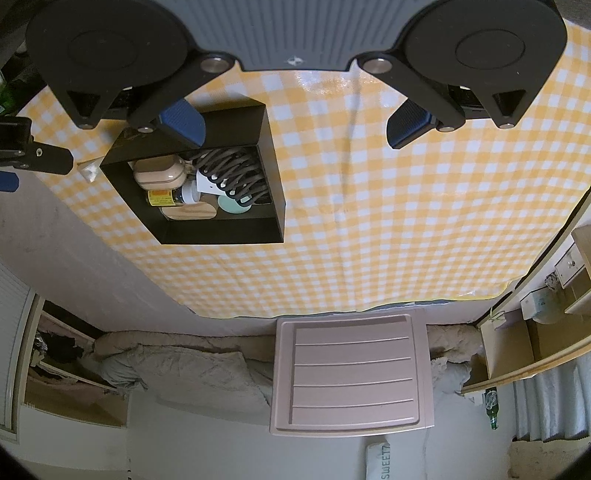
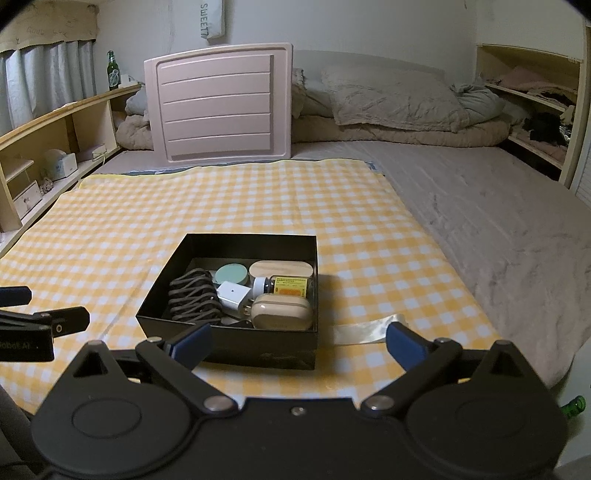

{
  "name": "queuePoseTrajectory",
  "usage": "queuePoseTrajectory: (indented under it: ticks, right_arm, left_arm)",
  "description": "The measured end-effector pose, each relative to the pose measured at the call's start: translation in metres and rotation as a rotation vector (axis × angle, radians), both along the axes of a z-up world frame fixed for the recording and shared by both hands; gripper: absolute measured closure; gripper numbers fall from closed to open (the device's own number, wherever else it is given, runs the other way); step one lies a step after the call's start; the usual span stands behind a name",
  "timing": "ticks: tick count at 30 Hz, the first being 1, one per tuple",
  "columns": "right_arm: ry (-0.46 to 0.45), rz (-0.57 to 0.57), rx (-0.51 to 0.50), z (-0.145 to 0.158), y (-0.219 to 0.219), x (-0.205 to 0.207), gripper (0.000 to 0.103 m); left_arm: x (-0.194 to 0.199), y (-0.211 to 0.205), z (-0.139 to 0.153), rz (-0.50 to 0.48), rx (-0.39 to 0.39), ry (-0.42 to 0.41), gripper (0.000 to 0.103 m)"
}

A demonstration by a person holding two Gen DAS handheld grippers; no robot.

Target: Organize rigid objects

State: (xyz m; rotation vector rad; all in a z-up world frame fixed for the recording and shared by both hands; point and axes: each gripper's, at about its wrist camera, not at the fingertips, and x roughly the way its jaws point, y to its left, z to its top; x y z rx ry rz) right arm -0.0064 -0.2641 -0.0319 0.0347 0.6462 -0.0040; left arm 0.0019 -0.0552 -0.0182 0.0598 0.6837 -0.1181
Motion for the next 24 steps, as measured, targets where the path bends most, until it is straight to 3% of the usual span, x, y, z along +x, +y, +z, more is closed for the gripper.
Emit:
queuePoseTrajectory:
  ticks: [24]
  right_arm:
    - [0.000,0.013,-0.005,-0.0018,0.0032,0.0014,0.001]
  left_arm:
    - [0.0037,-0.0009,0.0002,-0.006,0.002,0.008,0.000]
